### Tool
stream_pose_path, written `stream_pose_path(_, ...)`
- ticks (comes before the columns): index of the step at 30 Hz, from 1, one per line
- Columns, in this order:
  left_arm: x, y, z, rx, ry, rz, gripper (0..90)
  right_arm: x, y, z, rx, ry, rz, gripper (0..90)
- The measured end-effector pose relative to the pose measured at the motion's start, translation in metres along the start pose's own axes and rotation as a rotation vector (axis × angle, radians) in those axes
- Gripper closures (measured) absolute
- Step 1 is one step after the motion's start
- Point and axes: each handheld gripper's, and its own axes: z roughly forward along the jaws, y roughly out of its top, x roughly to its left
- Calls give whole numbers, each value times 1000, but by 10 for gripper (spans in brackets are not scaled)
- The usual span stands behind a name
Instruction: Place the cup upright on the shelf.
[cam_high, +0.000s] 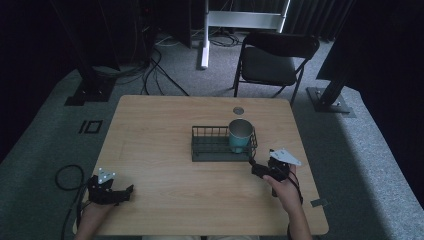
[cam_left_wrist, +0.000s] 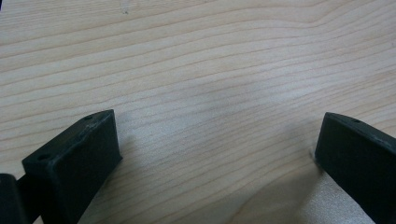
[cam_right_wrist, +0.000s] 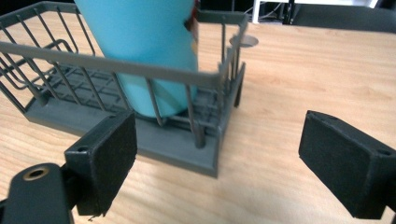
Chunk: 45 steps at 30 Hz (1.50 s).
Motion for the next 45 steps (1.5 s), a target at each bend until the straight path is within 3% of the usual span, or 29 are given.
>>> stream_pose_path(9,0,0,0,0,0,0,5,-16,-24,-11,71,-28,18,111)
stream_pose_path(21,0,0,0,0,0,0,5,-30,-41,-27,148,-122,28,112)
stream_pose_path(32,0,0,0,0,0,0,5,-44,-55,-43,198,-216,117,111)
stream_pose_path(34,0,0,0,0,0,0,5,-47,-57,-45,214,-231,98,111)
stream_pose_path(45,0,0,0,2,-2,4,5,-46,-67,-54,270,-255,104,111)
